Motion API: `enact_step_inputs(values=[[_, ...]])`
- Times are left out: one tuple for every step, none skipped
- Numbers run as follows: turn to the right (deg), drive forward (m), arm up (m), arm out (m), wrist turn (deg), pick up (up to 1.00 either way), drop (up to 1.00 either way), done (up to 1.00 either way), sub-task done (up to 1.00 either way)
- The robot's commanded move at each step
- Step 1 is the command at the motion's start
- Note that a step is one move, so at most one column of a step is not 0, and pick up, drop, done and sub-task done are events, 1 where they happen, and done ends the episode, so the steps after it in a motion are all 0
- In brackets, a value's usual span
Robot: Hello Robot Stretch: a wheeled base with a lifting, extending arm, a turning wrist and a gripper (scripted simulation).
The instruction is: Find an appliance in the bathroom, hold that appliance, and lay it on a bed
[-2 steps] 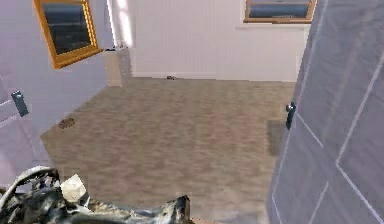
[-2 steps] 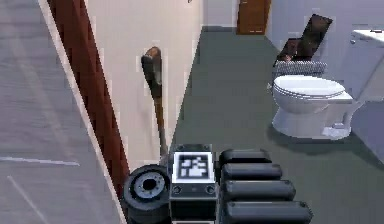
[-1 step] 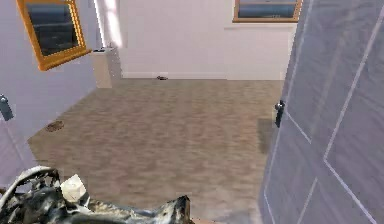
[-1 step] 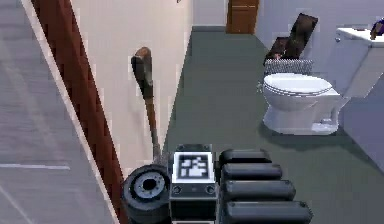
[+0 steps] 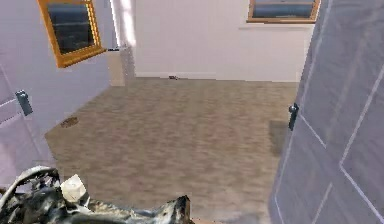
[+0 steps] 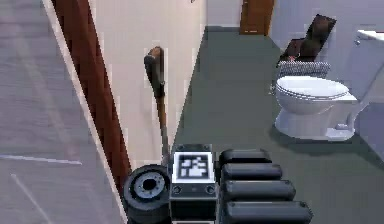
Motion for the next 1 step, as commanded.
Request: enact_step_inputs(values=[[0.0, 1.00, 0.00, 0.00, 0.0, 0.00, 0.00, 0.00, 0.00]])
